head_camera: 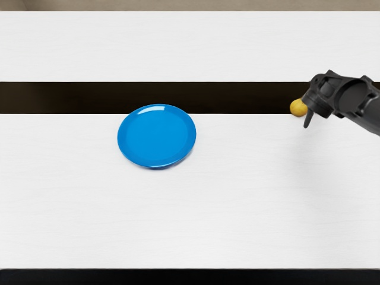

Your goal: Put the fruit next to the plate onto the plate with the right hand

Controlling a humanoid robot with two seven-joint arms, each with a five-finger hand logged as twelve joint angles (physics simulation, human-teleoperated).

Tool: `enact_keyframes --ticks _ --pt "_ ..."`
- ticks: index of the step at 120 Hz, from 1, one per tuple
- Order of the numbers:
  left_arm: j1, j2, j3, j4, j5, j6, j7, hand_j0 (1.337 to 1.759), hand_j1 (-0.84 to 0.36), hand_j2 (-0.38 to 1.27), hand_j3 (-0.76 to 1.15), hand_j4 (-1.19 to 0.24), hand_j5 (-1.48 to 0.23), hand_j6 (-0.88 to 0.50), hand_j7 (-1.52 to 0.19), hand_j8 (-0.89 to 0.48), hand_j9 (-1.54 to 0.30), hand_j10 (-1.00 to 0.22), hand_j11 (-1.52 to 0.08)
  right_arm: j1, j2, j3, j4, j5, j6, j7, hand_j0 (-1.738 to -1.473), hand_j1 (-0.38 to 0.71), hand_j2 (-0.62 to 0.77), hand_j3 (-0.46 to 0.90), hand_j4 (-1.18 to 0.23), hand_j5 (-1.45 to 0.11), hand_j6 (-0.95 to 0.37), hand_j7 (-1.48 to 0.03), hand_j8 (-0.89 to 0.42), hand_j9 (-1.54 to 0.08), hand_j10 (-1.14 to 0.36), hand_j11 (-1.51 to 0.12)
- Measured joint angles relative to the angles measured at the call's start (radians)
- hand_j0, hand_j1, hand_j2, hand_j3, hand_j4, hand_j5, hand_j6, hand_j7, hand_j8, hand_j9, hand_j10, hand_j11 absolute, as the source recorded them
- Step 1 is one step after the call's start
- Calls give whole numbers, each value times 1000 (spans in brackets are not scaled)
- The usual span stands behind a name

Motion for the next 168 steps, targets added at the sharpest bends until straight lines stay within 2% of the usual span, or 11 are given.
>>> enact_keyframes --ticks 29,44,50,62,77,96,127,151,168 --pt "0 0 0 0 0 0 0 1658 344 1 0 -4 -5 -4 -5 -4 -5 -4 -5 -3 14 17 -43 -29 4 9 -1658 -322 -3 0 -26 -31 -28 -30 -26 -30 -25 -30" --pt "0 0 0 0 0 0 0 1658 344 1 0 -4 -5 -4 -5 -4 -5 -4 -5 1 26 52 -20 -73 10 5 -1658 -325 -3 0 -24 -28 -25 -27 -24 -28 -23 -28" --pt "0 0 0 0 0 0 0 1658 344 1 0 -4 -5 -4 -5 -4 -5 -4 -5 2 26 62 1 -125 12 26 -1658 -325 -3 0 -24 -28 -25 -27 -24 -27 -23 -27" --pt "-1 0 0 0 0 0 0 1658 344 1 0 -4 -5 -4 -5 -4 -5 -4 -5 2 19 73 17 -177 6 102 -1658 -326 -2 0 -23 -27 -25 -27 -24 -27 -23 -27" --pt "0 0 0 0 0 0 0 1658 344 1 0 -4 -5 -4 -5 -4 -5 -4 -5 -3 16 77 -4 -191 1 131 -1658 -327 -2 0 -22 -26 -24 -25 -23 -26 -22 -26" --pt "-1 0 0 0 0 0 0 1658 344 1 0 -4 -5 -4 -5 -4 -5 -4 -5 -63 64 70 -16 -200 -161 135 -1658 -327 -2 0 -22 -26 -23 -25 -22 -25 -21 -25" --pt "-1 0 0 0 0 0 0 1658 344 1 0 -4 -5 -4 -5 -4 -5 -4 -5 -65 28 72 -13 -203 -68 140 -1658 -329 -2 0 -20 -23 -21 -23 -20 -23 -19 -23" --pt "-1 0 0 0 0 0 0 1658 344 1 0 -4 -5 -4 -5 -4 -5 -4 -5 -53 12 82 7 -197 -30 101 -1658 -330 -2 0 -19 -22 -20 -21 -19 -22 -18 -21" --pt "0 0 0 0 0 0 0 1658 344 1 0 -4 -5 -4 -5 -4 -5 -4 -5 -57 30 85 9 -196 -26 95 -1658 -220 -20 0 -111 -141 -112 -141 -111 -141 -110 -141"
